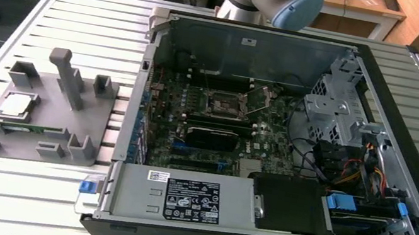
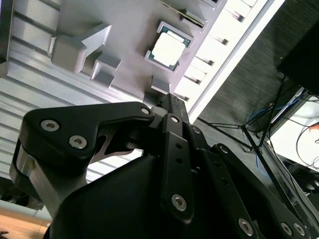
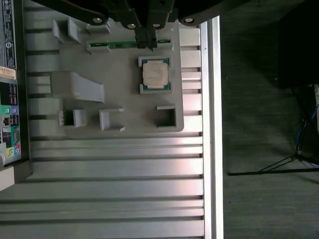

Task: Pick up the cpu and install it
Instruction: 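Pick up the cpu and move it towards the insertion slot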

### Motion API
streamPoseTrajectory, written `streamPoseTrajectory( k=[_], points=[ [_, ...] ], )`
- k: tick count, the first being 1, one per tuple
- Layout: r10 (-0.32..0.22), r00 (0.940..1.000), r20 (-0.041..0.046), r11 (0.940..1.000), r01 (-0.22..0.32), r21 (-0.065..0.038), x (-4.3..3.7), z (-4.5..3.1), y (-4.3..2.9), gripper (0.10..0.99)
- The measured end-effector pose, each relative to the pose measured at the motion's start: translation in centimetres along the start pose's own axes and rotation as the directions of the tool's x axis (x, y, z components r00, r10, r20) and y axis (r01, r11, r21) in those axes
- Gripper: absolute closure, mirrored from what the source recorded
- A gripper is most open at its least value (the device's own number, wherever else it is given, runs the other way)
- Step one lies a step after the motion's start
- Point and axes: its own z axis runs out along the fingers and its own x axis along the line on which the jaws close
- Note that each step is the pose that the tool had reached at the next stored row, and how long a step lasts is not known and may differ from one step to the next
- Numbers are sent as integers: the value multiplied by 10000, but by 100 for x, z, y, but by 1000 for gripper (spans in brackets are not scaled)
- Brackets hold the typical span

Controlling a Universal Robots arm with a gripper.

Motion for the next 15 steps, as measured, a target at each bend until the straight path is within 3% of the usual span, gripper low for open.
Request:
streamPoseTrajectory(
  k=[6, 10, 15],
  points=[
    [-21, 10000, -7, 10000, 21, -16, -6, 58, -114, 980],
    [-51, 10000, -12, 9999, 51, -152, -9, 106, -140, 980],
    [-279, 9996, -35, 9995, 279, -165, -10, 183, -148, 980]
  ],
)
